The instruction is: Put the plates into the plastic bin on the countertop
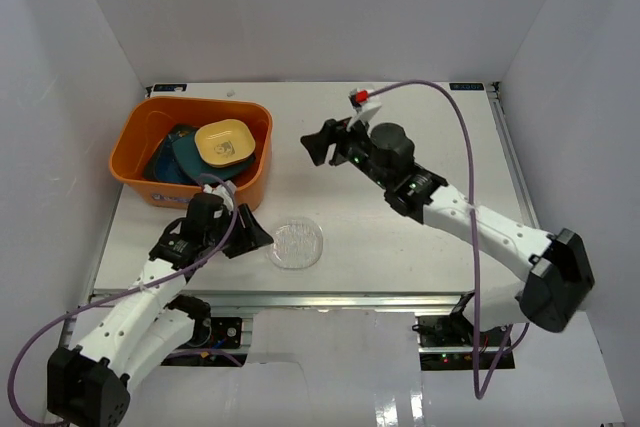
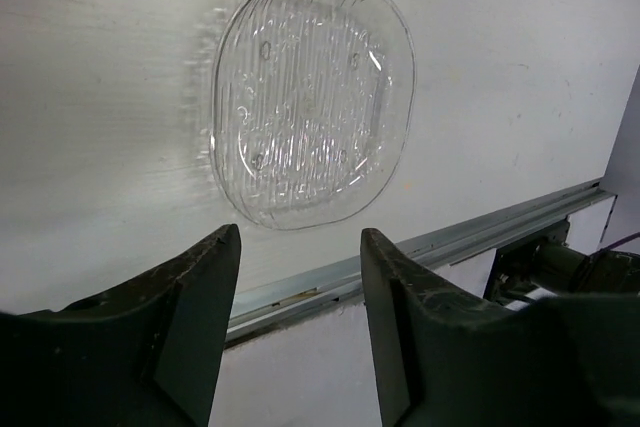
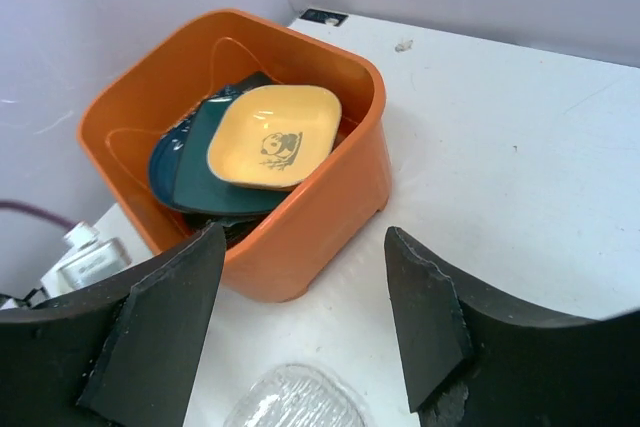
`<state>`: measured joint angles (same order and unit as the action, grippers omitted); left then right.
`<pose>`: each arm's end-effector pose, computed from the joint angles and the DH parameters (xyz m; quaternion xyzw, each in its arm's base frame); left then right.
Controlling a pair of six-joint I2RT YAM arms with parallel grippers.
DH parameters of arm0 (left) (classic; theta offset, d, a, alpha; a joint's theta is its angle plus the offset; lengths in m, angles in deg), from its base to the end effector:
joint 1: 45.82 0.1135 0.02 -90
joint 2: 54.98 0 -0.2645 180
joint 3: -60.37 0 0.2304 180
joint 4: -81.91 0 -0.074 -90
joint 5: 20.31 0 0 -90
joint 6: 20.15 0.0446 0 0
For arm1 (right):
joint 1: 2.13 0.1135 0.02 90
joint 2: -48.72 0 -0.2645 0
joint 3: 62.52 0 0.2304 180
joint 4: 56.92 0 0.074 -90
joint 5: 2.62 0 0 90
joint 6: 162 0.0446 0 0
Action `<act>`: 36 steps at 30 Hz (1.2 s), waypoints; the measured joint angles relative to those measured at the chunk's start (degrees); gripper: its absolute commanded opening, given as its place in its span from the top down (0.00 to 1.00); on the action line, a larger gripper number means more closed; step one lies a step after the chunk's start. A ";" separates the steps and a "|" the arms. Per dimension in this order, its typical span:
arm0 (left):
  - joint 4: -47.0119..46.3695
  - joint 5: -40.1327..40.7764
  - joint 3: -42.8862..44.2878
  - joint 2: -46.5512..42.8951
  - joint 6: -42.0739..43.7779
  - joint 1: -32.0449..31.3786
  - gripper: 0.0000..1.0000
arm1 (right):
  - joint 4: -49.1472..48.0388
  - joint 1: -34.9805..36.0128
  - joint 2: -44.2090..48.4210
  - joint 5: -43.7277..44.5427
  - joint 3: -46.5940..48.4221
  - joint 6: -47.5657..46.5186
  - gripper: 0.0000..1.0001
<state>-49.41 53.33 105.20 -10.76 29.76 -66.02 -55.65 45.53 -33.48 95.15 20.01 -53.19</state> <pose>0.1260 -0.0597 0.2135 -0.1095 0.9192 -0.2927 0.2395 0.2285 0.2418 0.3749 -0.1312 0.7007 0.3431 0.6117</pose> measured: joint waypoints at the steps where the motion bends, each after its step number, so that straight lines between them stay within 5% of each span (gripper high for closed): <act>1: -1.14 0.46 0.00 0.90 -0.24 -1.03 0.41 | -2.16 -0.02 2.80 -0.07 -3.39 0.20 0.30; 10: -7.74 11.50 -1.46 12.81 -2.38 -12.00 0.53 | -2.71 -0.04 12.63 0.61 -24.04 3.17 0.31; 21: -8.00 23.02 -1.64 12.83 -2.62 -14.45 0.52 | -2.89 -0.07 15.10 -0.26 -26.27 4.59 0.32; 30: -12.50 26.43 -3.96 16.57 -4.37 -15.47 0.78 | -2.71 -0.07 16.79 -0.26 -27.21 4.81 0.32; 36: -13.33 27.19 -4.44 16.55 -4.96 -16.55 0.68 | -2.69 -0.07 18.29 -0.22 -27.98 4.79 0.32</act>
<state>-62.74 80.52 100.76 5.79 24.80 -82.57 -58.33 45.47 -15.18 94.94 -7.96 -48.40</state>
